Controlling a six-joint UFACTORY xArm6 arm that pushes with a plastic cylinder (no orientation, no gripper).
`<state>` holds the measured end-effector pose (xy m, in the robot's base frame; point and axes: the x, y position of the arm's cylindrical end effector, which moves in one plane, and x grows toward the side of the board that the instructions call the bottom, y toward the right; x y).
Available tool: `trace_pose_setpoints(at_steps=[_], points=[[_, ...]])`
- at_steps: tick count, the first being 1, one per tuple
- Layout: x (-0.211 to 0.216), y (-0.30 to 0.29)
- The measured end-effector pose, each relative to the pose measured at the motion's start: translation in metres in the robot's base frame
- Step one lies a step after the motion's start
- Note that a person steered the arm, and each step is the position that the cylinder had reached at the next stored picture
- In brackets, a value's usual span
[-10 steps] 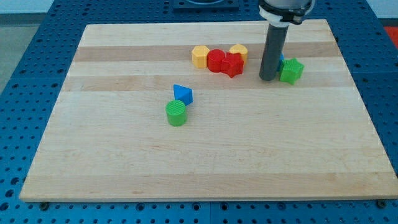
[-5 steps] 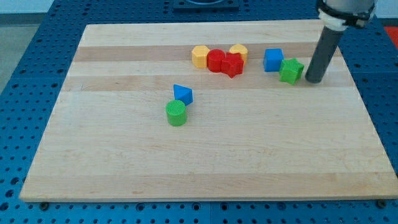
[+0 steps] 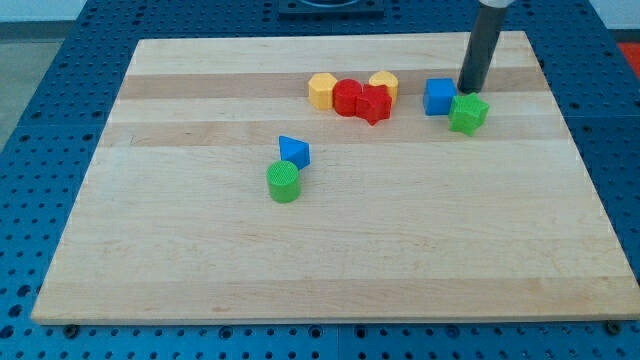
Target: Move the green star to the right side of the green circle
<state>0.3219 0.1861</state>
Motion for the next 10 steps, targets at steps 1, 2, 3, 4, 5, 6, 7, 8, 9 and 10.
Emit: trace_pose_setpoints(at_steps=[1, 2, 3, 4, 5, 6, 7, 8, 9, 10], points=[[0.021, 0.000], [0.045, -0.001], [0.074, -0.004], [0.092, -0.021], [0.120, -0.037], [0.145, -0.039], [0.149, -0.054], [0.149, -0.091], [0.149, -0.131], [0.150, -0.165]])
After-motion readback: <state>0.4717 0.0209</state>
